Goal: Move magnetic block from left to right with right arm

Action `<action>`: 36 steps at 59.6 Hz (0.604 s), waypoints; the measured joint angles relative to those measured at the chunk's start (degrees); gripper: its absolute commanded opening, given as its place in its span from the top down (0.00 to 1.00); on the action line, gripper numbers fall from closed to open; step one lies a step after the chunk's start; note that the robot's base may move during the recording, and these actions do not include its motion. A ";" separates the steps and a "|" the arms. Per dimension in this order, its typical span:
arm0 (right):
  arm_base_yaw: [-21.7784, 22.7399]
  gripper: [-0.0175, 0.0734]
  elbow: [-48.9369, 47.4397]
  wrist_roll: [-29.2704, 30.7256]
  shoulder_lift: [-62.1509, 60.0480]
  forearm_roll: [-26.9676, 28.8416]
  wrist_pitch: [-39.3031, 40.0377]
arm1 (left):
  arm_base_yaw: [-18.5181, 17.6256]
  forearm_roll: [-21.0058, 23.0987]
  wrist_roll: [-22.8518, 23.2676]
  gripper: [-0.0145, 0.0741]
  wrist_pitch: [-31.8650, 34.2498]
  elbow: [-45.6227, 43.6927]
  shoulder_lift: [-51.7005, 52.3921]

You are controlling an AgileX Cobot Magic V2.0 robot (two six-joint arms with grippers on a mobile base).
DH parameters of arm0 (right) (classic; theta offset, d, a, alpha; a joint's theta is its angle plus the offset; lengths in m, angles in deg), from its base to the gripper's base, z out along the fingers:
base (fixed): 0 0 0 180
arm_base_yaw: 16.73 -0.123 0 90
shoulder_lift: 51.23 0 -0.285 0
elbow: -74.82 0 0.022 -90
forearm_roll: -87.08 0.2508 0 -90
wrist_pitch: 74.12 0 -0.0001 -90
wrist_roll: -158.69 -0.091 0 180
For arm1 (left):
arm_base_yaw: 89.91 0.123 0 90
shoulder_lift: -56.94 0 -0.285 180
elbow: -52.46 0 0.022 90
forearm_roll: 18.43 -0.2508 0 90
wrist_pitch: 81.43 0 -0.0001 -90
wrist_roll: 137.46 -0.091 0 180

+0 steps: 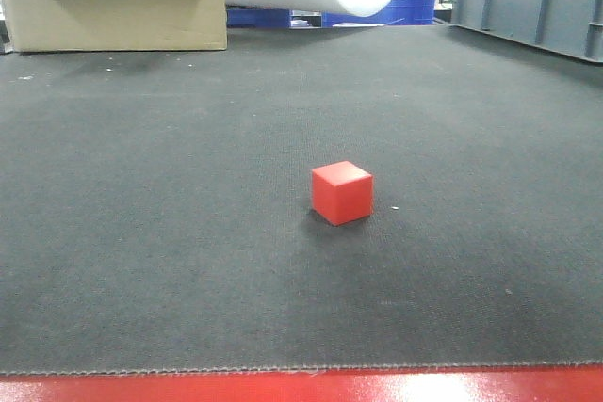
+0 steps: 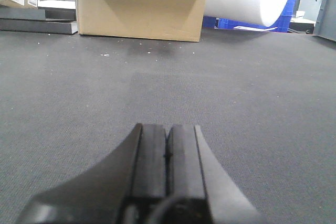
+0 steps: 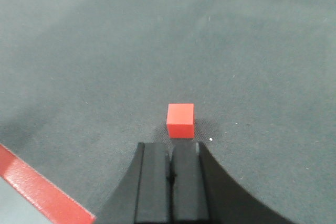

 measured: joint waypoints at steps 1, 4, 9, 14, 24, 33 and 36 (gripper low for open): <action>0.00 0.74 0.63 0.00 -1.31 0.00 0.12 | 0.00 0.00 0.00 0.97 0.00 0.00 0.00; 0.00 0.74 1.81 0.00 -4.03 0.10 0.12 | 0.00 0.00 0.00 0.97 0.00 0.00 0.00; 0.00 0.75 2.74 0.00 -7.60 0.08 0.12 | 0.00 0.00 0.00 0.97 0.00 0.00 0.00; 0.00 0.75 2.86 0.00 -9.95 0.08 0.24 | 0.00 0.00 0.00 0.97 0.00 0.00 0.00; 0.00 0.75 2.97 0.00 -10.89 0.08 0.44 | 0.00 0.00 0.00 0.97 0.00 0.00 0.00; 0.00 0.75 2.97 0.00 -10.89 0.08 0.58 | 0.00 0.00 0.00 0.97 0.00 0.00 0.00; 0.00 0.75 2.97 0.00 -10.89 0.08 1.09 | 0.00 0.00 0.00 0.97 0.00 0.00 0.00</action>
